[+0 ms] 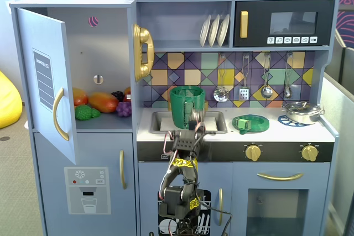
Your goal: Take off the lid from the green recipient and place it on the counter
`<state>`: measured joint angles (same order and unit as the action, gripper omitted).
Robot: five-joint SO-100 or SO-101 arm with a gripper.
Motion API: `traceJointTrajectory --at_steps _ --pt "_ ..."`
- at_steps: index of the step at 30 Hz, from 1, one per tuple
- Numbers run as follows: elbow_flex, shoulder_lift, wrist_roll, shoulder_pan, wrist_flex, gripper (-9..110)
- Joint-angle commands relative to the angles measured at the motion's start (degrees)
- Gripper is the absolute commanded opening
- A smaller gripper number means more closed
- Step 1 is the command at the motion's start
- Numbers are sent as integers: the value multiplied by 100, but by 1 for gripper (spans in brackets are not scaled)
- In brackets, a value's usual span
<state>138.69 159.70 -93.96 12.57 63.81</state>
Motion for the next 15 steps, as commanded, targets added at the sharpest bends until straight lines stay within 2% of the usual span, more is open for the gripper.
traceJointTrajectory --at_steps 1,6,15 --pt "1230 360 132 -747 -457 7" --pt "2276 712 308 -1222 -396 3" --pt "2944 1811 492 -1362 1485 1"
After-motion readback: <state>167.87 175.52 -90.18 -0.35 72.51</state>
